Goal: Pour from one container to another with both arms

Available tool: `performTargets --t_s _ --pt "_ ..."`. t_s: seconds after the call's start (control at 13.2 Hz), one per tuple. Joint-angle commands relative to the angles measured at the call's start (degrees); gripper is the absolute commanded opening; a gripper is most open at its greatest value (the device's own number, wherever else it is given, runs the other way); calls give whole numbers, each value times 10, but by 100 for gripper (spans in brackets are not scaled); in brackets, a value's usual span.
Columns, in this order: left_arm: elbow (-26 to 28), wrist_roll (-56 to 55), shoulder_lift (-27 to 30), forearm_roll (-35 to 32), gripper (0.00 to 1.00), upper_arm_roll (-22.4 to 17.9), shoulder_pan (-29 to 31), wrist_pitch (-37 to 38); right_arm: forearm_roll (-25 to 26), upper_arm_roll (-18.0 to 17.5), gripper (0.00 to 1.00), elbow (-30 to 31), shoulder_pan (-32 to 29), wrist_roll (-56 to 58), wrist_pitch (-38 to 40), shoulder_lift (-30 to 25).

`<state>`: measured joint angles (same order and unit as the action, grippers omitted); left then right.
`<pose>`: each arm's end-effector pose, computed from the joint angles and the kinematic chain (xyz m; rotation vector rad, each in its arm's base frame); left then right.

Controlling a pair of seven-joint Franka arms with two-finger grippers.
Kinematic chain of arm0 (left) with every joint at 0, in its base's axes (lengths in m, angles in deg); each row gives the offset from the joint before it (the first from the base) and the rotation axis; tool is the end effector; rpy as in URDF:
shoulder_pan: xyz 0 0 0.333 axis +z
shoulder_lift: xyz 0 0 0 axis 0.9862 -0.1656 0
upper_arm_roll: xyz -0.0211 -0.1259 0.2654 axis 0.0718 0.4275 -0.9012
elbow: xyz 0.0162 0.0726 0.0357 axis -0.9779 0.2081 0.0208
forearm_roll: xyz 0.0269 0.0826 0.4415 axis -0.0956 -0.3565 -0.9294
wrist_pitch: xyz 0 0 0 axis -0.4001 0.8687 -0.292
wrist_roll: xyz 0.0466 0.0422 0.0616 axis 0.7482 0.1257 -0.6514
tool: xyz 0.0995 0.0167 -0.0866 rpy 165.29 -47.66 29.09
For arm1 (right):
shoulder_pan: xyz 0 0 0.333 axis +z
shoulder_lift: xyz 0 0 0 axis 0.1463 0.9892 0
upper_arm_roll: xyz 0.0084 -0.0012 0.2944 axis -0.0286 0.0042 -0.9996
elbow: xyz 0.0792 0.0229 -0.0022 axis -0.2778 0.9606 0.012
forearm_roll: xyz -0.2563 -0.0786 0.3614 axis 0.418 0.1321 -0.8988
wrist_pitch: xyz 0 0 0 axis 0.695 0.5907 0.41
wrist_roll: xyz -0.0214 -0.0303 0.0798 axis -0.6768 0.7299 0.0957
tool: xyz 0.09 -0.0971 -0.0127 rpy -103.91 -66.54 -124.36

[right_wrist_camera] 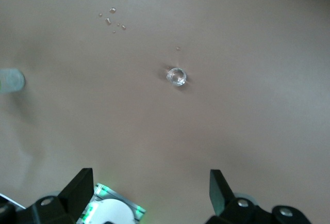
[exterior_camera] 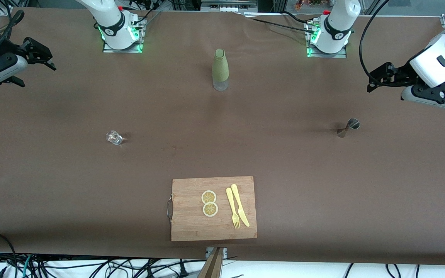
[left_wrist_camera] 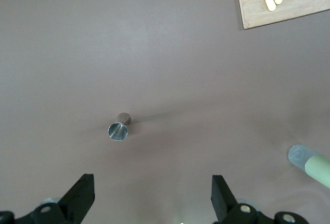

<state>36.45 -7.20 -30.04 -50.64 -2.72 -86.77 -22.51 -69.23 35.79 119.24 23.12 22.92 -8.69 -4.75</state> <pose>0.6153 -0.0805 0.5780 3.0468 -0.2428 -0.1342 0.5800 0.0365 0.5828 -2.9917 -0.7467 0.1441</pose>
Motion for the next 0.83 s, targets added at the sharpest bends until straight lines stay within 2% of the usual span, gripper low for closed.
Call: performTargets --t_s 0.0,0.23,0.46,0.61,0.76 --pt "-18 -37 -10 -13 100 2 0 -3 35 -3 100 18 0 -2 -4 -14" --pt "-31 -37 -29 -14 100 2 0 -2 40 2 100 19 -1 10 -12 -15" --pt "-34 -37 -29 -14 100 2 -4 0 29 -6 100 18 0 -90 -11 -16" --pt "-34 -37 -29 -14 100 3 -4 0 29 -30 100 19 0 -160 -8 -23" --pt "-34 -37 -29 -14 100 3 -5 0 29 -30 100 18 0 -163 -1 -22"
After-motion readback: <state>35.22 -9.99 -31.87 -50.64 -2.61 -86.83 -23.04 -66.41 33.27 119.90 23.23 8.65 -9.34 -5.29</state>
